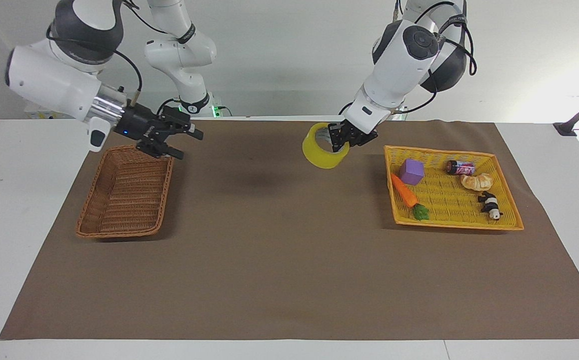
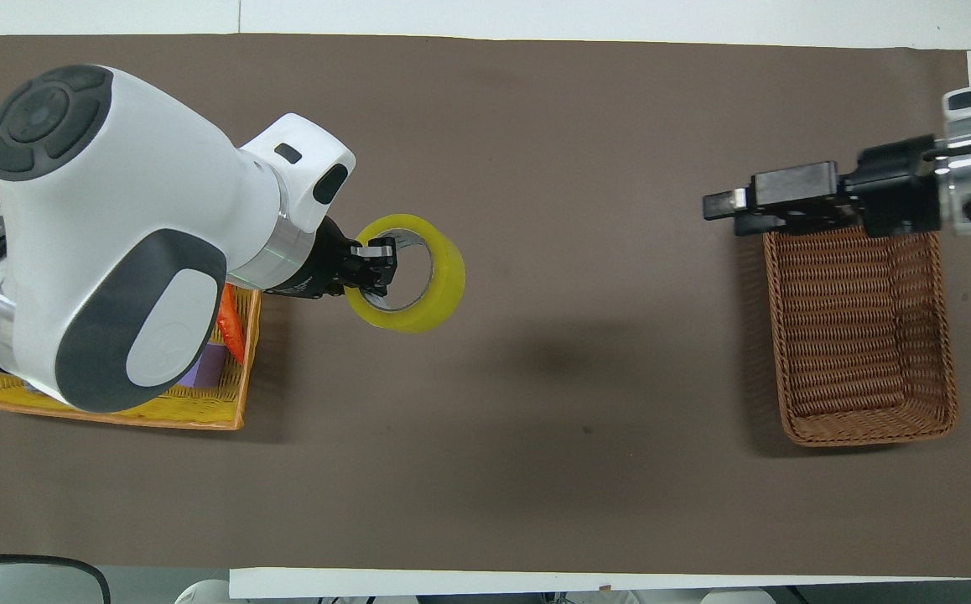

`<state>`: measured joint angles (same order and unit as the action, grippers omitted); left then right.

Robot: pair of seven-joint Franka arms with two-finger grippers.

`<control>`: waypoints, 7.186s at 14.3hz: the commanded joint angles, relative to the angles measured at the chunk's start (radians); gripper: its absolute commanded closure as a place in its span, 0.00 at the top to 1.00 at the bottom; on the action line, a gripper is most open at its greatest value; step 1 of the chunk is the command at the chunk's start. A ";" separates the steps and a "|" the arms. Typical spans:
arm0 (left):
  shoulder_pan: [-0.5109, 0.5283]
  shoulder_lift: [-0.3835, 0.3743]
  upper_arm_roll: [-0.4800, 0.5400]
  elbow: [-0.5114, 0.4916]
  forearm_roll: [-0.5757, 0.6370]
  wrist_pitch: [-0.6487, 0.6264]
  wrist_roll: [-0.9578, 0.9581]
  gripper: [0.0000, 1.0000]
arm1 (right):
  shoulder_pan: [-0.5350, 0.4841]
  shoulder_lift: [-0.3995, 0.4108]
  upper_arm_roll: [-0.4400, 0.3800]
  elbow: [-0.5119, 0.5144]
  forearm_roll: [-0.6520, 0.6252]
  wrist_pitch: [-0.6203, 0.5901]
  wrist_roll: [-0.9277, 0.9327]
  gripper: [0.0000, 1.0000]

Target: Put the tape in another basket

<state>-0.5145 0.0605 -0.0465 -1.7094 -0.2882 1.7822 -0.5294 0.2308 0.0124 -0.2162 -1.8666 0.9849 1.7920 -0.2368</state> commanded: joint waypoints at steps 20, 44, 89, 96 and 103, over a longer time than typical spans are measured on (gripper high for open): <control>0.007 -0.016 0.008 -0.007 -0.020 -0.006 0.012 0.00 | 0.440 0.017 0.003 -0.161 0.460 0.481 0.037 0.96; 0.118 -0.085 0.053 0.076 0.041 -0.127 0.015 1.00 | 0.357 0.001 -0.002 -0.167 0.385 0.378 0.045 0.00; 0.479 -0.025 0.051 0.212 0.319 -0.414 0.407 1.00 | -0.493 0.155 0.003 0.030 -0.673 -0.054 -0.744 1.00; 0.479 -0.027 0.051 0.212 0.319 -0.414 0.408 1.00 | -0.340 0.026 0.006 0.095 -0.919 -0.101 -0.313 1.00; 0.479 -0.025 0.051 0.212 0.319 -0.414 0.408 1.00 | -0.186 0.009 0.017 0.308 -1.066 -0.342 -0.027 1.00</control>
<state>-0.0337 0.0570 0.0018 -1.4732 0.0132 1.3753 -0.1359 0.0403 0.0112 -0.2073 -1.6283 -0.0527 1.5102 -0.2807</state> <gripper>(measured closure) 0.000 0.000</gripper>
